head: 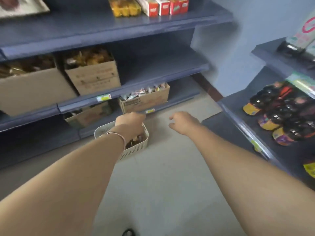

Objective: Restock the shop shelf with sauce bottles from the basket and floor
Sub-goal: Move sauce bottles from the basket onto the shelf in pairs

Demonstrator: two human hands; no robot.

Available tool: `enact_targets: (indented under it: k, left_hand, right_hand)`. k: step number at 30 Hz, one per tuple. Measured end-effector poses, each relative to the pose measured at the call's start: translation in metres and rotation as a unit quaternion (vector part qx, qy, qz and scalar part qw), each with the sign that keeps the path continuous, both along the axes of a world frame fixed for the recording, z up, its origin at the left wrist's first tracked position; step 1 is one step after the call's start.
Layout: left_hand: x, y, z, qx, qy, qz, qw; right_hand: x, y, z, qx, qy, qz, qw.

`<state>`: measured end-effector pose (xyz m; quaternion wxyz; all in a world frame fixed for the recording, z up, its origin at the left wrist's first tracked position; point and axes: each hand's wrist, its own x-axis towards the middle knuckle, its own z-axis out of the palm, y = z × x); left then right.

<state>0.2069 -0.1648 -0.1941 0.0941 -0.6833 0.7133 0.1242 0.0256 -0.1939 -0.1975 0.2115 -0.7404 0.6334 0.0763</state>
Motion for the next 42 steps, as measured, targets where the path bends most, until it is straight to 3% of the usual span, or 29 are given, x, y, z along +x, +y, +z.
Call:
enact_targets:
  k: [7, 14, 22, 31, 42]
  left_hand:
    - [0.14, -0.006, -0.06, 0.033, -0.011, 0.066, 0.997]
    - [0.192, -0.053, -0.131, 0.07, 0.004, 0.105, 0.992]
    - [0.221, -0.138, -0.228, 0.108, 0.061, 0.174, 0.977]
    - [0.23, -0.161, -0.367, 0.138, 0.099, 0.184, 0.968]
    - [0.232, -0.189, -0.497, 0.059, 0.207, 0.221, 0.951]
  right_hand:
    - [0.143, -0.037, -0.063, 0.04, -0.027, 0.071, 0.996]
    - [0.221, -0.094, -0.136, 0.096, -0.025, 0.112, 0.989]
    - [0.263, -0.179, -0.241, 0.141, -0.01, 0.119, 0.983]
    - [0.28, -0.196, -0.375, 0.164, 0.009, 0.114, 0.98]
    - [0.284, -0.211, -0.496, 0.125, 0.008, 0.103, 0.987]
